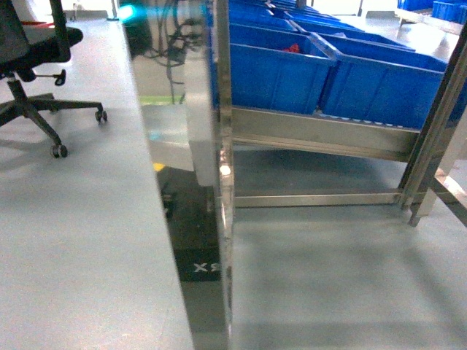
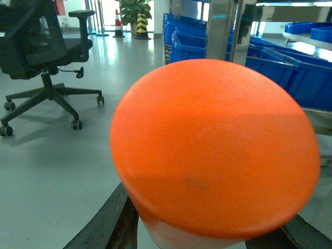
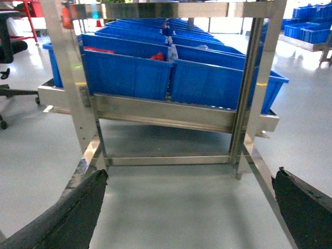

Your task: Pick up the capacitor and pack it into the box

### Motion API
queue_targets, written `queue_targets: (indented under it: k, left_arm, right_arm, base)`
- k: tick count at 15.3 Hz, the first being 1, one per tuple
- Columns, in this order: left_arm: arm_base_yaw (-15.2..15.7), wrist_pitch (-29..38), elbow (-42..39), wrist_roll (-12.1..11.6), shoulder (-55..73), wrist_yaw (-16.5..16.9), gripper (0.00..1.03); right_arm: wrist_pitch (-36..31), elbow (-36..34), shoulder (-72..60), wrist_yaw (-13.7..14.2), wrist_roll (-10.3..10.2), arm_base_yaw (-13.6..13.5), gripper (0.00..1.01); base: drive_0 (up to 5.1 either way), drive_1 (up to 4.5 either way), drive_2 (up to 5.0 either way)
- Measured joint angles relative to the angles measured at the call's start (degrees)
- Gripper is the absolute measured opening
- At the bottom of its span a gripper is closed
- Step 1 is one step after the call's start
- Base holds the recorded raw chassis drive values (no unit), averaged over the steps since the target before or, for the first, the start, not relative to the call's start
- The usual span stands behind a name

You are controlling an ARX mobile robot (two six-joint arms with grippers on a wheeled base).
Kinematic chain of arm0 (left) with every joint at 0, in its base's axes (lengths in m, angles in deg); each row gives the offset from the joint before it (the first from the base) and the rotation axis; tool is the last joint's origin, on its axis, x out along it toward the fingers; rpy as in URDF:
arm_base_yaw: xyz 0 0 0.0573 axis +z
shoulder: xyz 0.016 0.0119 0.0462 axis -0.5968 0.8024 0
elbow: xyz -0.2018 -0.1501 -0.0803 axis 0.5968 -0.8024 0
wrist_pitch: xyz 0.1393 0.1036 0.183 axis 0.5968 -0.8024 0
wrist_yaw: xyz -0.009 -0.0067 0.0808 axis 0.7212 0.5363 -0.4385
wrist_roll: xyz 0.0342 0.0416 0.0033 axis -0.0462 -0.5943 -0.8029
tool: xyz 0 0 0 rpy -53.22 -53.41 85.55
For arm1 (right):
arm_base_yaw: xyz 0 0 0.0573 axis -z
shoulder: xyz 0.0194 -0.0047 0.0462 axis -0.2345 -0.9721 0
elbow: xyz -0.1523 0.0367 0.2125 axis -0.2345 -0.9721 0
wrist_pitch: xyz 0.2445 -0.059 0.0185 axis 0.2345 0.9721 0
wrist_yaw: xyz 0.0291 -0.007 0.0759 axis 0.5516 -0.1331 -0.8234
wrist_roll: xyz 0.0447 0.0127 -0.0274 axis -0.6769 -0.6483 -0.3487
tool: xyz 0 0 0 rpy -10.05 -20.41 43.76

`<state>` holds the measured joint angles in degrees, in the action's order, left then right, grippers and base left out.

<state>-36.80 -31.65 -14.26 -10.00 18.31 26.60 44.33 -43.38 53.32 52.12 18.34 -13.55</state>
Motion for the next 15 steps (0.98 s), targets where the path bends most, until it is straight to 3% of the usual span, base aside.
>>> queue_targets:
  k: [15]
  left_arm:
    - [0.04,0.13,0.00,0.00,0.00,0.13,0.44]
  right_arm:
    - [0.09,0.00,0.00,-0.02,0.00,0.00,0.98]
  base:
    - [-4.9,2.48,2.5]
